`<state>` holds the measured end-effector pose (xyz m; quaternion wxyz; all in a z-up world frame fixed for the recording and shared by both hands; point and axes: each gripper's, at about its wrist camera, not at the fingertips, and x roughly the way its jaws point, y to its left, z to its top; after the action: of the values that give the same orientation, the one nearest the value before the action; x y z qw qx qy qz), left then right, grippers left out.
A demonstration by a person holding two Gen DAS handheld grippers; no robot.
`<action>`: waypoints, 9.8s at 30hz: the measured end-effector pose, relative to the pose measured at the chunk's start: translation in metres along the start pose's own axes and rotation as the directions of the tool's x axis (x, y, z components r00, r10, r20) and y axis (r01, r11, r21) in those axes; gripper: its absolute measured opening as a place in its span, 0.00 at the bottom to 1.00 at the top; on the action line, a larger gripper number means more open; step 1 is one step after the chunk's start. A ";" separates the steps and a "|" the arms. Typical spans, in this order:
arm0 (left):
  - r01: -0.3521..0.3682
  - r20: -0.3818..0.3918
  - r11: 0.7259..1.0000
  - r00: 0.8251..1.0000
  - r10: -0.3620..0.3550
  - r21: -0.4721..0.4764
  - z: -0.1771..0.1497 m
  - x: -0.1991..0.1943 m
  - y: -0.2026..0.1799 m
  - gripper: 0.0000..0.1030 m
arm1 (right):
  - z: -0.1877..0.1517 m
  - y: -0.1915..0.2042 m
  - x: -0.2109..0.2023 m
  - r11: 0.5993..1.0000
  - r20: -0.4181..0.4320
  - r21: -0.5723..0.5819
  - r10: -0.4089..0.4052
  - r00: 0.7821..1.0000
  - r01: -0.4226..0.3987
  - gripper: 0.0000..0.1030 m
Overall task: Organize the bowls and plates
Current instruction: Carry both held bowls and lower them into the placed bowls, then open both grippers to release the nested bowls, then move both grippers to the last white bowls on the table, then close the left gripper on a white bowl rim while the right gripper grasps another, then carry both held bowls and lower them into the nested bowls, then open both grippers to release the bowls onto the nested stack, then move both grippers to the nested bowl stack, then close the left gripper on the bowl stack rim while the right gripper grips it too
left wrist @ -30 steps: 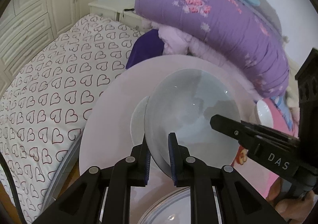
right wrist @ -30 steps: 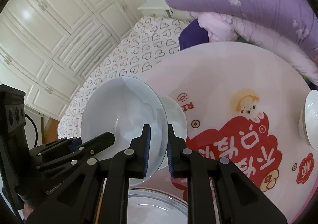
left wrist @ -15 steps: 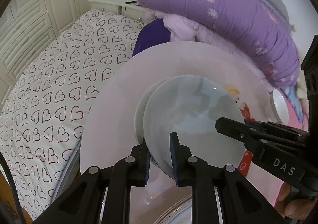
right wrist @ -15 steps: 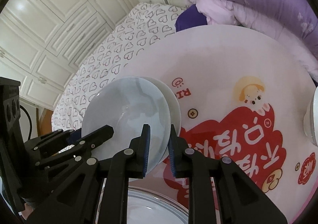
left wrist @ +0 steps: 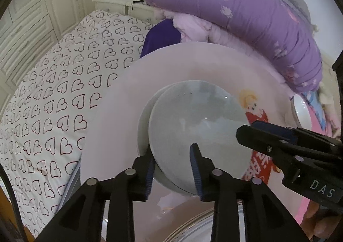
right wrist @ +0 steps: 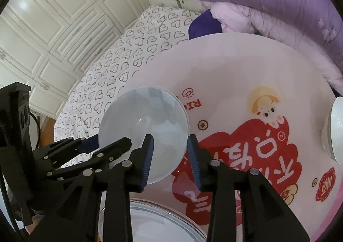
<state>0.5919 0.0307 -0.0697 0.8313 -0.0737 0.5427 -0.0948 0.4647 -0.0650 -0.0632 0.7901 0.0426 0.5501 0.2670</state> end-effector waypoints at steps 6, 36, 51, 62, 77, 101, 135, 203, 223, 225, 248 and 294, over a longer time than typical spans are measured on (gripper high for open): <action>0.059 0.012 0.998 0.998 -0.059 0.003 -0.003 -0.010 -0.002 0.72 | -0.001 -0.008 -0.007 1.000 0.031 0.023 0.017 0.999 -0.018 0.82; 0.081 0.200 0.996 0.976 -0.085 0.025 -0.042 -0.101 -0.040 0.99 | -0.034 -0.063 -0.109 0.984 0.297 0.126 0.082 0.951 -0.124 1.00; 0.146 0.252 0.985 0.953 -0.166 0.097 -0.061 -0.131 -0.092 0.99 | -0.074 -0.107 -0.191 0.985 0.441 0.164 -0.020 0.897 -0.058 1.00; 0.169 0.202 0.970 0.958 -0.203 0.175 -0.047 -0.099 -0.151 0.99 | -0.107 -0.196 -0.223 0.945 0.460 0.327 -0.171 0.872 0.013 1.00; 0.137 0.111 0.983 0.982 -0.150 0.124 -0.013 -0.008 -0.213 0.99 | -0.120 -0.277 -0.202 0.892 0.386 0.449 -0.253 0.887 0.059 1.00; 0.084 -0.086 0.992 0.993 -0.076 0.094 0.051 0.158 -0.274 0.74 | -0.063 -0.330 -0.103 0.879 0.219 0.473 -0.189 0.957 0.065 0.77; 0.256 -0.044 0.967 0.966 -0.256 0.009 0.040 0.077 -0.193 0.10 | -0.051 -0.207 -0.116 0.937 0.265 0.350 -0.116 0.957 0.017 0.16; 0.063 0.053 0.989 0.997 -0.056 -0.135 -0.016 -0.035 0.020 0.16 | -0.006 0.010 -0.004 1.000 0.048 -0.003 -0.019 0.999 0.020 0.26; 0.036 0.151 0.989 0.988 -0.014 -0.144 -0.027 -0.056 0.022 0.99 | -0.007 -0.021 -0.039 0.996 0.192 0.087 -0.011 0.981 -0.006 1.00; 0.034 0.165 0.989 0.986 -0.010 -0.141 -0.034 -0.063 0.019 0.99 | -0.007 -0.023 -0.044 0.996 0.205 0.091 -0.001 0.979 -0.018 1.00; 0.013 0.303 0.986 0.952 0.038 -0.165 -0.135 -0.140 0.005 0.99 | -0.044 -0.038 -0.114 0.999 0.362 0.030 0.025 0.932 -0.039 1.00; 0.151 0.000 0.919 0.987 -0.162 -0.363 -0.014 0.030 0.045 0.42 | 0.001 -0.023 0.044 0.992 -0.055 0.061 0.109 0.992 -0.106 0.38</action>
<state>0.5945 0.0666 -0.1117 0.7848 -0.2672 0.5558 -0.0604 0.4851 -0.0638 -0.1081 0.7568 0.0875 0.5771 0.2942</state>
